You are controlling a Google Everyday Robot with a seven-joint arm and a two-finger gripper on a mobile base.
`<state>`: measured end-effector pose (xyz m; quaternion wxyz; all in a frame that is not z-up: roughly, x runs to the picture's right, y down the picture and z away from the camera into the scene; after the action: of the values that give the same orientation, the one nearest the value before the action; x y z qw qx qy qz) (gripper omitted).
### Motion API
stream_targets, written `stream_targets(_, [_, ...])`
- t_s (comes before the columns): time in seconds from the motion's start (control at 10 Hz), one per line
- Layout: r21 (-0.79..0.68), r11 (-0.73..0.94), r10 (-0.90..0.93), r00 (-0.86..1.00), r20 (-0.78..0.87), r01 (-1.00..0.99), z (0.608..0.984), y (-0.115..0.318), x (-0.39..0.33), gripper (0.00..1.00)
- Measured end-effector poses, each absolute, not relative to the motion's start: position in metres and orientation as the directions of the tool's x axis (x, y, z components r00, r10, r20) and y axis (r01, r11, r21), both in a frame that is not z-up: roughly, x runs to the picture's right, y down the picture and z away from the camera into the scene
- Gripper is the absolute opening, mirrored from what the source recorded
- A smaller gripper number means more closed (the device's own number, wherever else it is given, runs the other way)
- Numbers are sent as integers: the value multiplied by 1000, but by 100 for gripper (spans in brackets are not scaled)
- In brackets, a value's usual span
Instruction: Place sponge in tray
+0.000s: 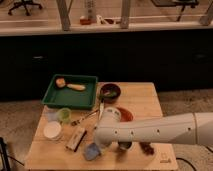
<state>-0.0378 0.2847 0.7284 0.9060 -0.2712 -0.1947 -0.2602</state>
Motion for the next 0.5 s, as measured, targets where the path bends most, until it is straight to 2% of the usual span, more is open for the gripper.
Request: stream_targets(0.5, [-355, 706, -405, 760, 508, 613, 714, 263, -56, 0])
